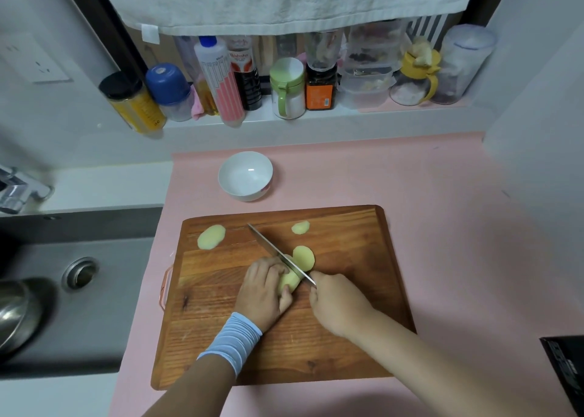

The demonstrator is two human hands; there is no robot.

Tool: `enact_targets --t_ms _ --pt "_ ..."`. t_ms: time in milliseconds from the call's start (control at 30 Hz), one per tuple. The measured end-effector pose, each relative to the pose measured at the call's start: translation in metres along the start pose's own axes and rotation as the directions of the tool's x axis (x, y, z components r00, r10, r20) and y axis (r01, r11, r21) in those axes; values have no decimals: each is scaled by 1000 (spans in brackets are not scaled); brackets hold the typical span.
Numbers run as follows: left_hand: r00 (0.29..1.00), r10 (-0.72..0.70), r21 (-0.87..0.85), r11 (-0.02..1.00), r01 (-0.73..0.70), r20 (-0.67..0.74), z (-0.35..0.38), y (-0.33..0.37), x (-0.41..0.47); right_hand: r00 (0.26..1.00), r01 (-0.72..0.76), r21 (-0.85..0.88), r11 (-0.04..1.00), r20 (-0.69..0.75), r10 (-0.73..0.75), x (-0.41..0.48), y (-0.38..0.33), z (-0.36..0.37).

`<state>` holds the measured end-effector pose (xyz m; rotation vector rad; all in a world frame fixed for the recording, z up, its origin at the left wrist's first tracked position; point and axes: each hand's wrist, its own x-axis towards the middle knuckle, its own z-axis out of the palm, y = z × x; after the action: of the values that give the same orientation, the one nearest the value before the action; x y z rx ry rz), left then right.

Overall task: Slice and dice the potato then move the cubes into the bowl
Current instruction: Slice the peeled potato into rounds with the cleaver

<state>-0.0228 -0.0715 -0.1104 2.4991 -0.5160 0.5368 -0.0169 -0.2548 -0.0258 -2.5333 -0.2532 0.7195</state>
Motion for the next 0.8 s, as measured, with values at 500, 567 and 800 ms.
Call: enact_targets --t_ms 500,567,800 --pt "990 -23 18 1000 21 137 -12 1 -4 999 -8 -16 1000 -53 8 -9 11 0" --pt "991 -11 30 1000 7 133 -15 2 -5 999 -16 -9 1000 -40 16 -10 12 -6" --pt "994 -39 33 999 35 101 -13 7 -11 983 67 -98 993 -162 -82 -35 -7 -18"
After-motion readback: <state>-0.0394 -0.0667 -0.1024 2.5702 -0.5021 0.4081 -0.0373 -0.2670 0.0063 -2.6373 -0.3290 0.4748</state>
